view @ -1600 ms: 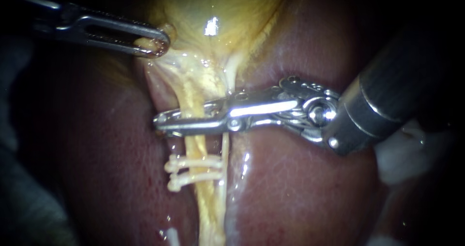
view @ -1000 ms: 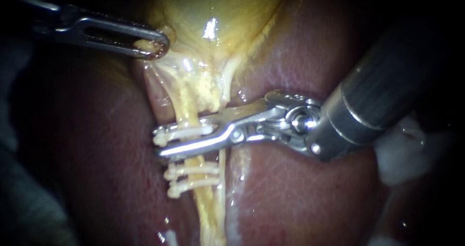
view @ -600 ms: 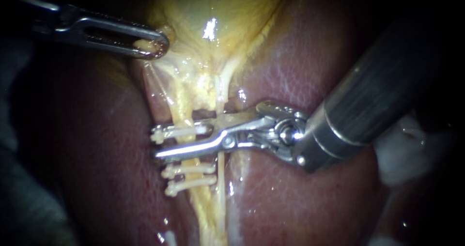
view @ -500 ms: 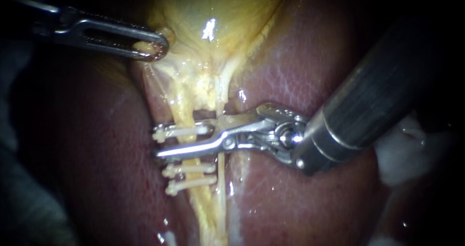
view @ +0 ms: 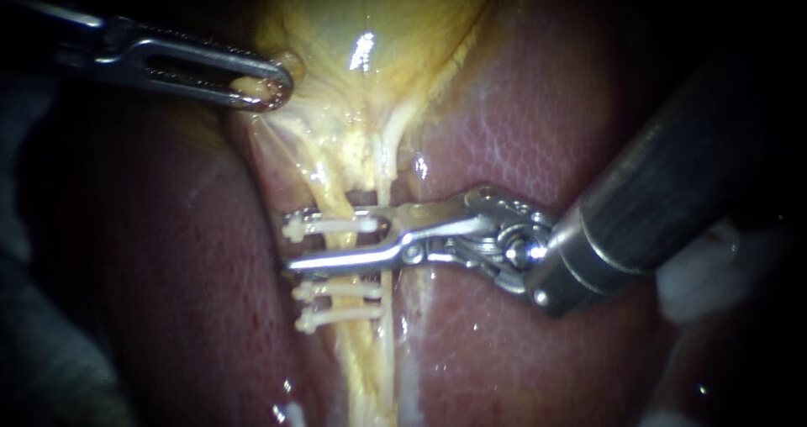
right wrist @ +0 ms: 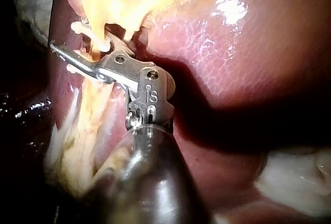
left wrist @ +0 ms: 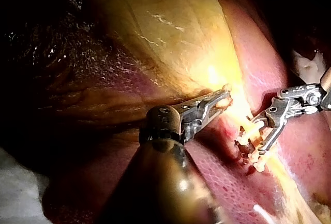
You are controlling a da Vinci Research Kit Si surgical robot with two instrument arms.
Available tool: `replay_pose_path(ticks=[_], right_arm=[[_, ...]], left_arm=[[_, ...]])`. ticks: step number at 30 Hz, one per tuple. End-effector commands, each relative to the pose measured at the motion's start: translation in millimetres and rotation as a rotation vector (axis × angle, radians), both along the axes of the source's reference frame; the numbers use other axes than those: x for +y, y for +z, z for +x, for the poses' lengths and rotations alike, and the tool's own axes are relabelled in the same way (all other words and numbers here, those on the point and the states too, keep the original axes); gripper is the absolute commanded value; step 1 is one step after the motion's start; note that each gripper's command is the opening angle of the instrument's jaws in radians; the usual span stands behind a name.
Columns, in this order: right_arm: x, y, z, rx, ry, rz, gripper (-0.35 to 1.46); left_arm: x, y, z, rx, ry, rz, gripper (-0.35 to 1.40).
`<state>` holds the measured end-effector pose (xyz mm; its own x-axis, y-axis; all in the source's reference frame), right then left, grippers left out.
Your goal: Going back third clip left tube
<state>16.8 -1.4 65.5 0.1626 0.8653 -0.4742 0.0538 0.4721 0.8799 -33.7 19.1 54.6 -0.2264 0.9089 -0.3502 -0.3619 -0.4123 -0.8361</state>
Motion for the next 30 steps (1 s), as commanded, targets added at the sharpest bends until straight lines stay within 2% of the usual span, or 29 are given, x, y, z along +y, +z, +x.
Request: replay_pose_path(ticks=[1,5,10,14,18,24,30], right_arm=[[0.1,0.1,0.1,-0.016,-0.013,-0.001,0.46],[0.5,0.6,0.5,-0.061,-0.045,-0.009,0.49],[0.7,1.0,0.3,-0.065,-0.046,-0.01,0.49],[0.5,0.8,-0.1,-0.054,-0.054,-0.056,0.49],[-0.1,0.0,-1.6,-0.028,-0.067,-0.19,0.49],[-1.0,-1.5,-4.3,-0.032,-0.043,-0.412,0.5],[-0.6,-3.6,-7.7,-0.045,-0.028,-0.57,0.5]], left_arm=[[0.0,0.0,0.0,0.0,0.0,0.0,-0.35],[0.0,0.0,-0.1,0.0,-0.001,0.0,-0.35],[0.0,0.0,-0.1,0.0,-0.001,0.0,-0.35],[0.0,0.0,0.0,0.0,0.0,0.0,-0.35],[0.0,-0.1,0.1,0.0,0.0,0.0,-0.35],[-0.1,-0.1,0.2,0.001,-0.001,-0.001,-0.35],[-0.1,-0.1,0.4,0.0,-0.001,-0.001,-0.35]])
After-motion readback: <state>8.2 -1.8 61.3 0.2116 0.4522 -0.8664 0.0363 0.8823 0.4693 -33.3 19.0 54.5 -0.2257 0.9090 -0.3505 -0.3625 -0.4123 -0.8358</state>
